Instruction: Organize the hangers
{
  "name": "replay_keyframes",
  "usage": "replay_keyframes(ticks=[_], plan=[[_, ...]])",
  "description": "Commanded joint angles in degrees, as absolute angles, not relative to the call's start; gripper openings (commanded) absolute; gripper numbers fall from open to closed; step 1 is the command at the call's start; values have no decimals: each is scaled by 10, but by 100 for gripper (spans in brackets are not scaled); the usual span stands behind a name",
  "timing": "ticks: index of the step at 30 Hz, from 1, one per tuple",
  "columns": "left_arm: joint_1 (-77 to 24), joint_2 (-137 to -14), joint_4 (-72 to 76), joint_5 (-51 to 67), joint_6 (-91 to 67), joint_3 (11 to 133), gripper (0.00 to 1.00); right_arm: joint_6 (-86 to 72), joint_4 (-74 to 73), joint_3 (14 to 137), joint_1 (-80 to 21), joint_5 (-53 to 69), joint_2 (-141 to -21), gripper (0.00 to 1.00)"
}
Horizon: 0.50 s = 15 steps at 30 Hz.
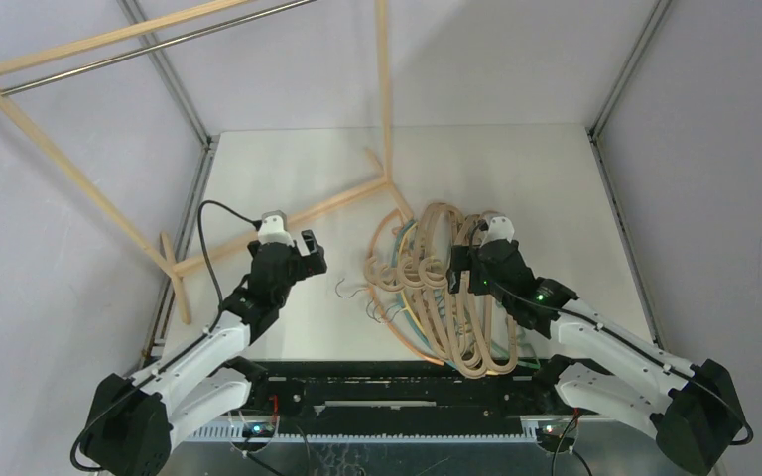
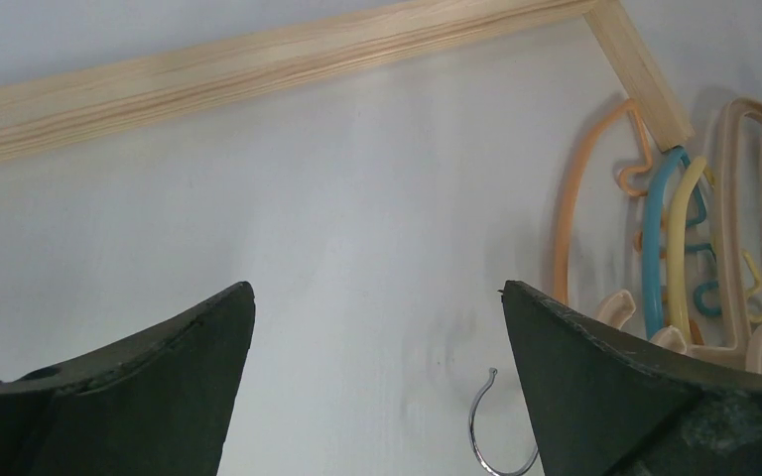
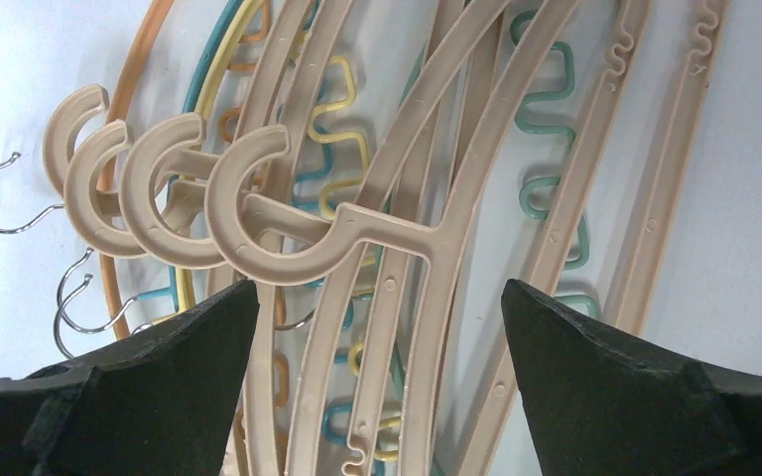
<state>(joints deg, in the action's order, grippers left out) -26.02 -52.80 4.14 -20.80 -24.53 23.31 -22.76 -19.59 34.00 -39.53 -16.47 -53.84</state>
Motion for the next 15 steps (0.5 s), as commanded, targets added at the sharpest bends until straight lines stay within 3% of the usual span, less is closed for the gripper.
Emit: replay_keyframes(ticks=[1,15], plan=[[-263,-510,45,-216,-234,241,100,-243,-188,342,-405,-189,-526,100],[-263,-506,46,-221,-243,227,100,-245,-202,328,-424,-216,-513,100]])
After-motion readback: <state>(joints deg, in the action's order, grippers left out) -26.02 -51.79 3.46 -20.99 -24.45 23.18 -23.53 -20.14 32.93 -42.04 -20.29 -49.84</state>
